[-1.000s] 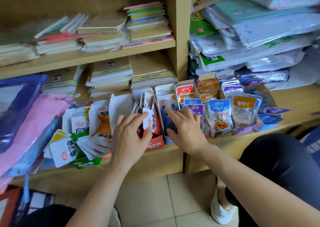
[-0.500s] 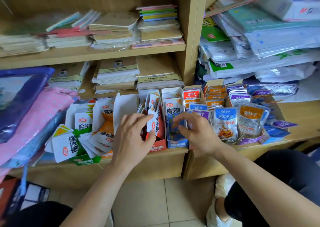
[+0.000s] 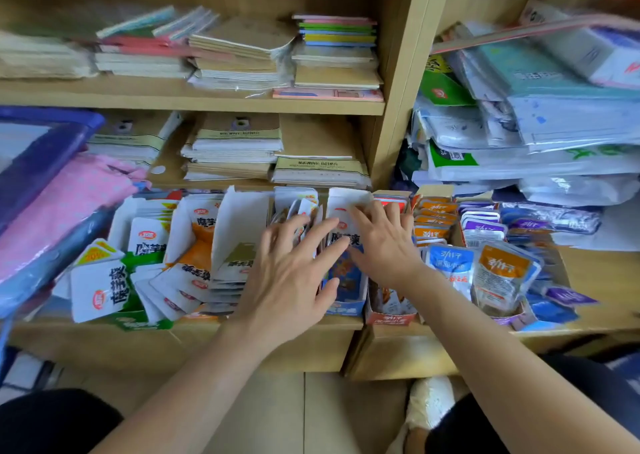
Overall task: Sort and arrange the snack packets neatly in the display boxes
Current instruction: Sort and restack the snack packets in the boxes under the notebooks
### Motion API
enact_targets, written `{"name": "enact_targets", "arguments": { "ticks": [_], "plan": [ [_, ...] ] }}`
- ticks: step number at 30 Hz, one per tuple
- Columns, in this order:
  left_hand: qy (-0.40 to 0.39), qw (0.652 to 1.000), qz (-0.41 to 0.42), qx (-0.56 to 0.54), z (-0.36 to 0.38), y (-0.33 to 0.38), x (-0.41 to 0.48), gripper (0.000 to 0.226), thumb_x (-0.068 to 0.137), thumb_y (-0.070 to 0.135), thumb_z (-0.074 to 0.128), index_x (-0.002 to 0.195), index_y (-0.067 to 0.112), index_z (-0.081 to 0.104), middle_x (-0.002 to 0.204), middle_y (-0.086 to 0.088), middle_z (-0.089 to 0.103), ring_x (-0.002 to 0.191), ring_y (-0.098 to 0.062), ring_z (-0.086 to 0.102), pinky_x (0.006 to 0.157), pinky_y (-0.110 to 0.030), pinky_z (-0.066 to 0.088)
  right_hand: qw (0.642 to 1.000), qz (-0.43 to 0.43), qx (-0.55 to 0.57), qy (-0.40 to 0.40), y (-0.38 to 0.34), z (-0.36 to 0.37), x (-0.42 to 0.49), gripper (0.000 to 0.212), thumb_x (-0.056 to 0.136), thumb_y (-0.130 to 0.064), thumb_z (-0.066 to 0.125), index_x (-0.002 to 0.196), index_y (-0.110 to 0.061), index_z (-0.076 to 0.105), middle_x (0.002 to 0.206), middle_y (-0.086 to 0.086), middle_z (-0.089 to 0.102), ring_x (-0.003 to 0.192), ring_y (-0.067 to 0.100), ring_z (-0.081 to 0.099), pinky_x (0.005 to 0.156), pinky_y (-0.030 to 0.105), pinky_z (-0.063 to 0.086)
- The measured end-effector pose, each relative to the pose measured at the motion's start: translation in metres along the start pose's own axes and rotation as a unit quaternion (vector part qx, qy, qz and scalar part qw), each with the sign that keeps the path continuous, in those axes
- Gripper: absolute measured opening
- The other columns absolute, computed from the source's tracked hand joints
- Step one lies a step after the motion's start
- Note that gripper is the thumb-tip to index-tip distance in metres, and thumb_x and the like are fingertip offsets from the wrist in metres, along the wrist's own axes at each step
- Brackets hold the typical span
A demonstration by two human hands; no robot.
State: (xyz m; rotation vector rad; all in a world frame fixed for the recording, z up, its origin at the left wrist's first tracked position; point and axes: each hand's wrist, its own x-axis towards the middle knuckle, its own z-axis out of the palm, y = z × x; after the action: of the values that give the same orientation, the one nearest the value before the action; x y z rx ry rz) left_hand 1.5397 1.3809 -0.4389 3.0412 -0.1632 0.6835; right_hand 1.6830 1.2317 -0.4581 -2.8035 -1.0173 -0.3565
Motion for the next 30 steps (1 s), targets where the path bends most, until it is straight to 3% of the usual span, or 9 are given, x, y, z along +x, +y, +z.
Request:
{"name": "enact_targets", "arguments": {
  "ticks": [6, 8, 11, 15, 18, 21, 25, 28, 30],
  "plan": [
    [-0.036, 0.998, -0.044, 0.025, 0.007, -0.012, 0.009, 0.03, 0.09, 0.046, 0.057, 0.104, 0.028, 0.077, 0.141, 0.0, 0.056, 0.13, -0.029, 0.043, 0.097, -0.048, 0.03, 0.985, -0.061, 0.129, 0.1, 0.015, -0.003, 0.004, 0.012, 0.084, -0.018, 0.076, 0.093, -0.018, 0.068, 0.096, -0.004, 0.063, 0.106, 0.027, 0.042, 0.08, 0.048, 0.036],
    [-0.017, 0.999, -0.039, 0.02, 0.008, -0.014, 0.007, 0.029, 0.089, 0.044, 0.058, 0.1, 0.028, 0.078, 0.135, 0.0, 0.06, 0.124, -0.029, 0.047, 0.093, -0.046, 0.032, 0.976, -0.091, 0.161, 0.112, 0.022, -0.005, -0.008, 0.01, 0.081, -0.014, 0.08, 0.085, -0.019, 0.072, 0.082, -0.009, 0.064, 0.105, 0.02, 0.044, 0.08, 0.043, 0.031],
    [0.012, 0.999, -0.042, -0.007, 0.008, -0.017, 0.003, 0.026, 0.084, 0.042, 0.062, 0.096, 0.026, 0.078, 0.125, 0.001, 0.063, 0.121, -0.029, 0.05, 0.089, -0.045, 0.036, 0.971, -0.124, 0.17, 0.114, 0.022, -0.009, -0.028, 0.015, 0.076, -0.011, 0.083, 0.087, -0.019, 0.077, 0.086, -0.008, 0.067, 0.106, 0.018, 0.047, 0.083, 0.034, 0.02],
    [0.016, 0.998, -0.05, -0.027, 0.007, -0.018, 0.001, 0.027, 0.077, 0.042, 0.076, 0.099, 0.026, 0.07, 0.12, 0.005, 0.062, 0.122, -0.027, 0.05, 0.088, -0.045, 0.038, 0.968, -0.143, 0.191, 0.08, 0.015, -0.018, -0.039, 0.017, 0.074, -0.01, 0.086, 0.086, -0.019, 0.078, 0.091, -0.008, 0.07, 0.103, 0.017, 0.053, 0.084, 0.046, 0.039],
    [-0.006, 0.998, -0.051, -0.048, 0.004, -0.018, 0.003, 0.049, 0.076, 0.046, 0.078, 0.118, 0.027, 0.06, 0.128, 0.008, 0.061, 0.124, -0.025, 0.048, 0.089, -0.042, 0.035, 0.964, -0.141, 0.223, 0.036, 0.017, -0.024, -0.039, 0.015, 0.078, -0.014, 0.084, 0.088, -0.023, 0.077, 0.089, -0.024, 0.065, 0.099, 0.014, 0.057, 0.095, 0.047, 0.035],
    [-0.032, 0.998, 0.026, -0.039, 0.003, -0.016, 0.001, 0.055, 0.084, 0.044, 0.069, 0.136, 0.033, 0.059, 0.144, 0.01, 0.053, 0.131, -0.027, 0.043, 0.097, -0.047, 0.034, 0.943, -0.113, 0.312, -0.029, 0.02, -0.034, -0.036, 0.011, 0.081, -0.016, 0.082, 0.089, -0.022, 0.078, 0.085, -0.024, 0.065, 0.093, 0.007, 0.06, 0.093, 0.028, 0.04],
    [-0.021, 0.995, 0.052, -0.082, 0.004, -0.018, 0.001, 0.03, 0.083, 0.055, 0.069, 0.108, 0.038, 0.074, 0.119, 0.019, 0.066, 0.129, -0.022, 0.045, 0.102, -0.048, 0.028, 0.899, -0.059, 0.426, -0.082, 0.022, -0.045, -0.026, 0.021, 0.086, -0.032, 0.077, 0.099, -0.015, 0.075, 0.097, -0.009, 0.073, 0.094, 0.0, 0.063, 0.083, 0.011, 0.043],
    [0.014, 0.994, 0.05, -0.101, 0.006, -0.018, 0.0, 0.014, 0.09, 0.048, 0.067, 0.089, 0.036, 0.075, 0.095, 0.022, 0.07, 0.125, -0.02, 0.051, 0.101, -0.047, 0.029, 0.963, -0.043, 0.265, 0.023, 0.024, -0.027, -0.013, 0.043, 0.089, -0.055, 0.064, 0.118, -0.023, 0.07, 0.119, -0.011, 0.067, 0.113, 0.015, 0.048, 0.092, 0.034, 0.038],
    [0.03, 0.993, 0.047, -0.107, 0.006, -0.016, 0.0, 0.014, 0.091, 0.041, 0.065, 0.084, 0.034, 0.074, 0.088, 0.021, 0.071, 0.124, -0.019, 0.053, 0.101, -0.046, 0.029, 0.983, -0.045, 0.171, 0.043, 0.021, -0.015, -0.006, 0.048, 0.088, -0.05, 0.062, 0.126, -0.022, 0.066, 0.124, -0.008, 0.066, 0.111, 0.025, 0.044, 0.087, 0.045, 0.037]
  ]
}}
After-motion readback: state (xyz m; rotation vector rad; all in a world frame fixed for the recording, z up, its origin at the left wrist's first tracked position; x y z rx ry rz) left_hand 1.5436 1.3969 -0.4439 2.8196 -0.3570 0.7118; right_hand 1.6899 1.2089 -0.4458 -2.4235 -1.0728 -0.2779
